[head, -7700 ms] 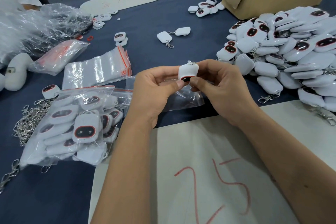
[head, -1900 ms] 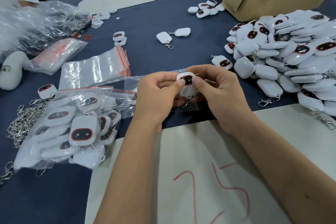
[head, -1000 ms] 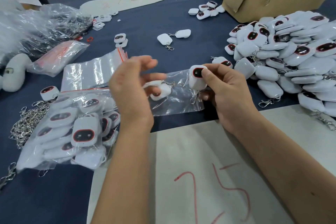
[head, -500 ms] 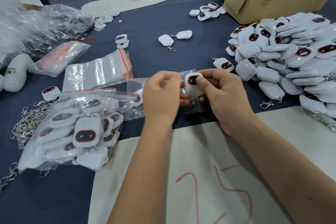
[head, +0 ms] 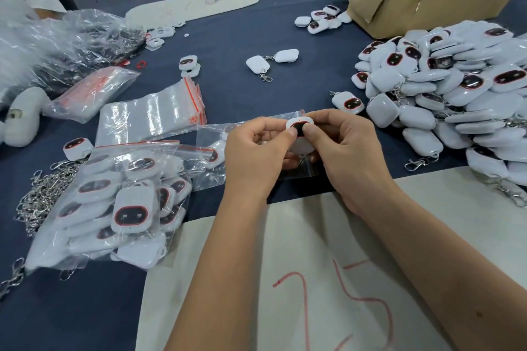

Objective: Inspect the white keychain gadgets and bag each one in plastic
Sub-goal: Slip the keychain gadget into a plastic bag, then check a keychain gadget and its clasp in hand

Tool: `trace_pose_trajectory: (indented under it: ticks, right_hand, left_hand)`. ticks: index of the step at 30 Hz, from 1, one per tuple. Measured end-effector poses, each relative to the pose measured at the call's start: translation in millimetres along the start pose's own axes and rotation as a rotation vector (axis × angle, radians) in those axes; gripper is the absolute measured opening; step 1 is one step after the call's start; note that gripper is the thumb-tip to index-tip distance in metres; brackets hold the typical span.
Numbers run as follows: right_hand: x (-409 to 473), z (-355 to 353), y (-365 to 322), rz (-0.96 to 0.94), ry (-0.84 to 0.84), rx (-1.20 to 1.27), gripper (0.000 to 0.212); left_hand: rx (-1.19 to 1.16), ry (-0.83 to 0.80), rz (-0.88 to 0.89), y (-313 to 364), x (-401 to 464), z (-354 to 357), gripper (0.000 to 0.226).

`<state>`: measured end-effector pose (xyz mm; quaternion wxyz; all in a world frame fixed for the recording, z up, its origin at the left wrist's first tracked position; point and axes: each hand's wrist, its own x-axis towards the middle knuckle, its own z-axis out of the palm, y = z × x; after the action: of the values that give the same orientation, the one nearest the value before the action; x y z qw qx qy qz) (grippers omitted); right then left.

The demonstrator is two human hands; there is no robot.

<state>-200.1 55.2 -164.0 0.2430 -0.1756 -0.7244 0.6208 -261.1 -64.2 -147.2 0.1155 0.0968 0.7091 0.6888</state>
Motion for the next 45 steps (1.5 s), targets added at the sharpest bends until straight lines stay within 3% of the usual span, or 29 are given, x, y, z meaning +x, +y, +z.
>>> trace_pose_trajectory:
  ticks: [4, 12, 18, 21, 27, 33, 38, 41, 45]
  right_hand:
    - [0.0, -0.6, -1.4, -0.002, 0.01, 0.013, 0.014]
    - [-2.2, -3.4, -5.3, -0.025, -0.178, 0.059, 0.033]
    - [-3.0, -3.2, -5.5, -0.035, -0.146, 0.116, 0.027]
    - [-2.7, -2.2, -3.4, -0.043, -0.113, 0.095, 0.024]
    - [0.4, 0.7, 2.9, -0.043, 0.088, 0.063, 0.011]
    - [3.8, -4.3, 1.4, -0.101, 0.232, 0.121, 0.014]
    - [7.9, -6.9, 4.3, -0.052, 0.377, 0.294, 0.031]
    - [8.3, -7.0, 6.3, 0.007, 0.398, 0.306, 0.024]
    - [7.2, -6.6, 5.2, 0.02, 0.296, 0.229, 0.022]
  left_hand:
    - [0.001, -0.014, 0.01, -0.1, -0.1, 0.3, 0.007]
    - [-0.079, 0.055, 0.018, 1.7, 1.1, -1.9, 0.01]
    - [-0.042, 0.049, 0.053, 0.5, 2.1, -0.8, 0.005]
    - [-0.004, 0.026, 0.063, -0.2, 1.6, 0.7, 0.003]
    - [0.078, 0.053, -0.011, -4.8, 5.8, 4.9, 0.022]
    - [0.497, 0.119, 0.118, -10.2, 1.7, 9.5, 0.012]
    - [0.753, 0.147, 0.266, -6.5, -8.1, 22.1, 0.034]
    - [0.75, 0.18, 0.246, -4.4, -7.3, 20.6, 0.021]
    - [0.657, 0.164, 0.131, 0.6, -3.9, 12.6, 0.015]
